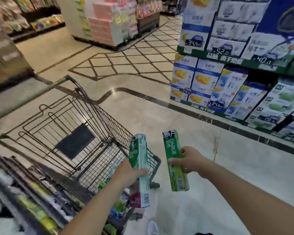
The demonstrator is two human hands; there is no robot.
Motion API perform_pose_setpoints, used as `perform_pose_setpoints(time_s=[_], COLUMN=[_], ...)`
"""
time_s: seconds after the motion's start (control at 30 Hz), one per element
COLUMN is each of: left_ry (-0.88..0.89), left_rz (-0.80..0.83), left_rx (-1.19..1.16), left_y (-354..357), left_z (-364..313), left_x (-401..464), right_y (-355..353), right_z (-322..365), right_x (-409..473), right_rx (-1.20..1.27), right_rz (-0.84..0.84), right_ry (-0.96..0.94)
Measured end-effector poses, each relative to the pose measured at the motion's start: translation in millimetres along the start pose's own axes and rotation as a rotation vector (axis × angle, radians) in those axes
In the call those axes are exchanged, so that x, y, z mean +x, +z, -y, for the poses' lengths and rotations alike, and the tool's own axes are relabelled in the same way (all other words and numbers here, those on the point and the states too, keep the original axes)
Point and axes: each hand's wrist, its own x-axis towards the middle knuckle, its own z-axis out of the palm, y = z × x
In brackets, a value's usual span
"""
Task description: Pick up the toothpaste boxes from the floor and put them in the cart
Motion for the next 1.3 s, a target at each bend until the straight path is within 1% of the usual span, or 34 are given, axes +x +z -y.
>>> perform_pose_setpoints(time_s=[0.1,0.2,0.33,0.37,0.47,0.57,0.67,0.8,0.93,1.0,1.13,1.23,1.3], left_ry=[-0.037,-0.111,-0.232,-0.286,-0.425,-0.551,-0.627,-0.707,-0.786,-0.787,-0.805,-0.834,-0.84], left_rz=[-0.048,-0.121,-0.283,-0.319,-0.397,-0.434,-0.436,-0.472,-0.447,-0.429,-0.409,-0.389,-0.367], left_rx=[-0.06,-0.144,-0.28,-0.296,-0.343,-0.379,-0.422,-0.483,-0.492,-0.498,-0.436,-0.348,-0.321], left_y=[-26.4,-44.6,-60.1,-61.4,-59.0,-49.0,-36.6,-16.0,3.4,11.5,24.4,29.0,31.6], left_z=[4.9,14.0,35.6,42.4,60.9,82.2,102.0,133.1,158.5,166.6,181.1,183.4,186.7], left_x=[20.7,38.2,52.7,57.1,67.9,85.8,106.7,136.4,164.6,176.4,202.5,220.3,232.4], right_y=[14.0,32.4,71.2,82.2,113.8,141.2,166.3,200.9,226.8,236.9,247.3,251.7,251.2], right_z=[33.3,63.5,93.3,99.3,105.9,98.1,78.1,46.6,14.9,2.4,-14.6,-21.0,-22.5], right_x=[39.2,83.9,141.4,153.8,189.0,224.0,260.0,298.7,322.2,330.6,341.9,346.4,345.8], right_rx=[-0.076,-0.176,-0.288,-0.326,-0.45,-0.554,-0.641,-0.743,-0.738,-0.736,-0.763,-0.708,-0.685], right_rz=[0.092,0.179,0.331,0.376,0.514,0.612,0.622,0.556,0.589,0.588,0.602,0.549,0.528], right_ry=[-0.018,-0.042,-0.104,-0.127,-0.159,-0.132,-0.095,-0.076,-0.026,-0.014,-0.004,0.014,-0.021])
